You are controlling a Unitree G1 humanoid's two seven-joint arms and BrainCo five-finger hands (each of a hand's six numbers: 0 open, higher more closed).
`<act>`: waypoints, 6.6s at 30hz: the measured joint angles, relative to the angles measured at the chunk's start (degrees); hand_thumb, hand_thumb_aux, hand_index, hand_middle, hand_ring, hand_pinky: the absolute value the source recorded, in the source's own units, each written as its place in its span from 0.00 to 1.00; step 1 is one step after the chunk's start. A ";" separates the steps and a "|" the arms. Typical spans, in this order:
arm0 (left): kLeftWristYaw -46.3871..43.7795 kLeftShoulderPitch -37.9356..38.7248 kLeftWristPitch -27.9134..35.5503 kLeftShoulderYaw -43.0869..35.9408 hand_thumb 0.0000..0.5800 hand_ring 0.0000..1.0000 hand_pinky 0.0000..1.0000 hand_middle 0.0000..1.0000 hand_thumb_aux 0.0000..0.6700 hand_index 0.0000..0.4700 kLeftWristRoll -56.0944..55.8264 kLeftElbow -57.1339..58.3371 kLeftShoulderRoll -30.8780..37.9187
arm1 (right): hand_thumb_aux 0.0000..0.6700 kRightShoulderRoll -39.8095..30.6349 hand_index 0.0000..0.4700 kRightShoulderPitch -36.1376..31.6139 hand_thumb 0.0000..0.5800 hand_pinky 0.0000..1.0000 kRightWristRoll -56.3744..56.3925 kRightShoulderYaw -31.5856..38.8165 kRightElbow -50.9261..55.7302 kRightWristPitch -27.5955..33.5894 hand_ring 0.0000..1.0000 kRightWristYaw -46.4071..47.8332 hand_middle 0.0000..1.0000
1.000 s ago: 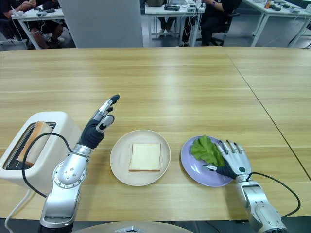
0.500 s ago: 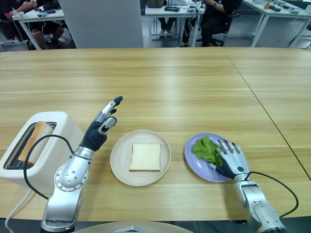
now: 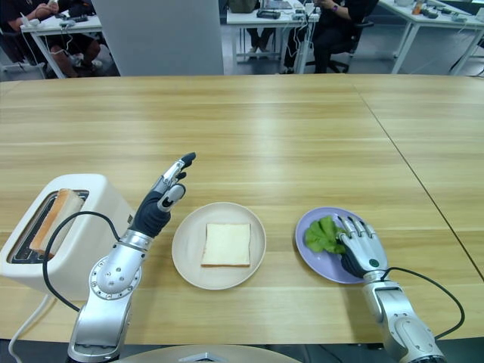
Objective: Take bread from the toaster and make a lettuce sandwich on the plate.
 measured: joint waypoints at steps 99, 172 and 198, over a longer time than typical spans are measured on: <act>13.40 0.51 10.94 18.94 0.00 0.00 0.00 0.00 0.00 0.00 49.02 10.26 12.83 | 0.00 25.27 0.00 -11.37 0.00 0.00 5.69 20.78 7.65 -7.37 0.00 -3.39 0.00; -0.05 -1.07 9.19 36.19 1.00 1.00 1.00 1.00 1.00 0.98 29.07 1.85 14.79 | 0.00 25.70 0.00 -4.54 0.00 0.00 7.58 15.95 -5.26 -4.72 0.00 -2.95 0.00; -7.13 -13.95 7.45 31.69 1.00 1.00 1.00 1.00 1.00 0.98 -11.86 9.72 8.01 | 0.00 25.14 0.00 -3.50 0.00 0.00 10.39 10.03 -11.76 -9.18 0.00 -6.92 0.00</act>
